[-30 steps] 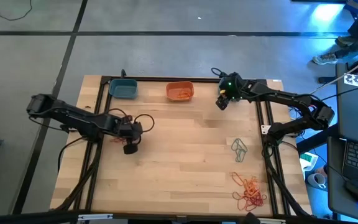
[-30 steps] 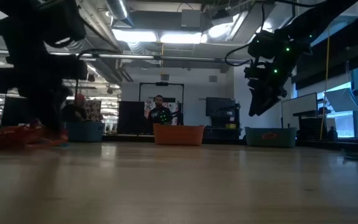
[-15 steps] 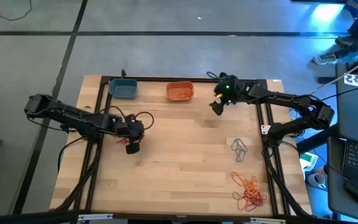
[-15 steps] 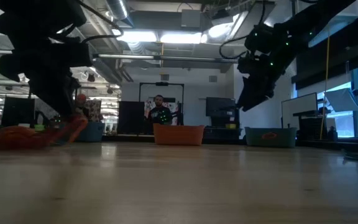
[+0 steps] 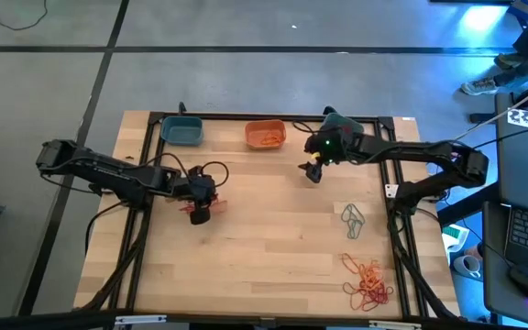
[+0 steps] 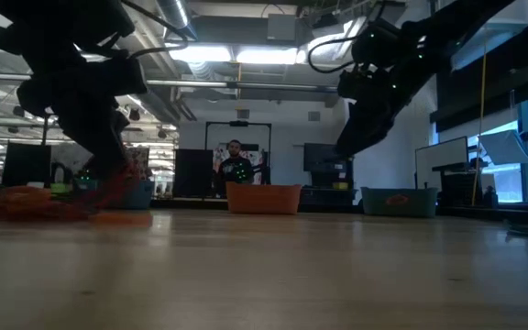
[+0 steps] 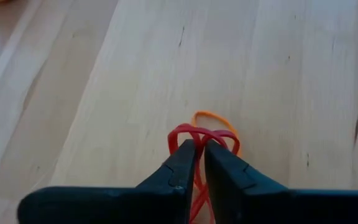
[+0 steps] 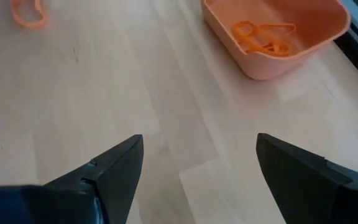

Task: Sort rubber bands into baskets
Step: Put the red rubber band into the green bin

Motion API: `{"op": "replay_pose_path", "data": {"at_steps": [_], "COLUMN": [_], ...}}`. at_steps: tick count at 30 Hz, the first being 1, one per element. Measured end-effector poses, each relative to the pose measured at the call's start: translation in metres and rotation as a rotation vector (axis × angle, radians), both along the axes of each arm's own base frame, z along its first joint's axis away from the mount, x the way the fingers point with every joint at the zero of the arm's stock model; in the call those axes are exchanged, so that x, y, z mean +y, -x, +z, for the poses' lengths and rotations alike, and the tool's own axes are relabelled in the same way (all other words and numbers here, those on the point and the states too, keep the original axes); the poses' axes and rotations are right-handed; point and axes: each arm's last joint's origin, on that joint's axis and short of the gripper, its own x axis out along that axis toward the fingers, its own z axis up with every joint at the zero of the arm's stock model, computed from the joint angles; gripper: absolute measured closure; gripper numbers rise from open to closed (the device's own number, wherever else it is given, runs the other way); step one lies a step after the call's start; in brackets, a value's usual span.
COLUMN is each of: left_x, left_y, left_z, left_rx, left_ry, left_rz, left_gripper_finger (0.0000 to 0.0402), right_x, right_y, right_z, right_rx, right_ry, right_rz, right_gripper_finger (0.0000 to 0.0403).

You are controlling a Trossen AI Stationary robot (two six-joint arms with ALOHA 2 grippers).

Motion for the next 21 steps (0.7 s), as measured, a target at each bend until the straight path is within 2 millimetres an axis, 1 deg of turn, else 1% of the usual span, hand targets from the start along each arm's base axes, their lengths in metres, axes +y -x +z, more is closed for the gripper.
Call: {"op": "replay_pose_path", "data": {"at_steps": [2,7,10,14,18,21], "left_x": [0.000,0.000,0.000,-0.002,-0.002,-0.002], "left_y": [-0.002,-0.006,-0.010,-0.018,-0.024,-0.026], "left_z": [-0.001,-0.003,-0.001,0.006,0.013,0.015], "left_rx": [-0.005,-0.017,-0.058,-0.157,-0.240,-0.269], "left_ry": [0.000,0.001,-0.006,-0.050,-0.089,-0.109], "left_rz": [0.000,0.000,-0.015,-0.080,-0.123,-0.142], "left_gripper_finger": [0.0345,0.0278,0.0252,0.0240,0.0241,0.0246], "right_x": [0.001,0.002,0.003,0.007,0.015,0.022], "right_y": [-0.003,-0.010,-0.012,-0.016,-0.019,-0.021], "right_z": [-0.003,-0.010,-0.015,-0.018,-0.019,-0.018], "right_rx": [0.003,0.002,0.018,0.023,0.026,0.023], "right_ry": [-0.002,-0.003,-0.008,-0.011,-0.011,-0.007], "right_rz": [0.007,0.018,0.024,0.042,0.072,0.094], "right_gripper_finger": [0.0091,0.0091,0.0091,0.0091,0.0091,0.0091]}}
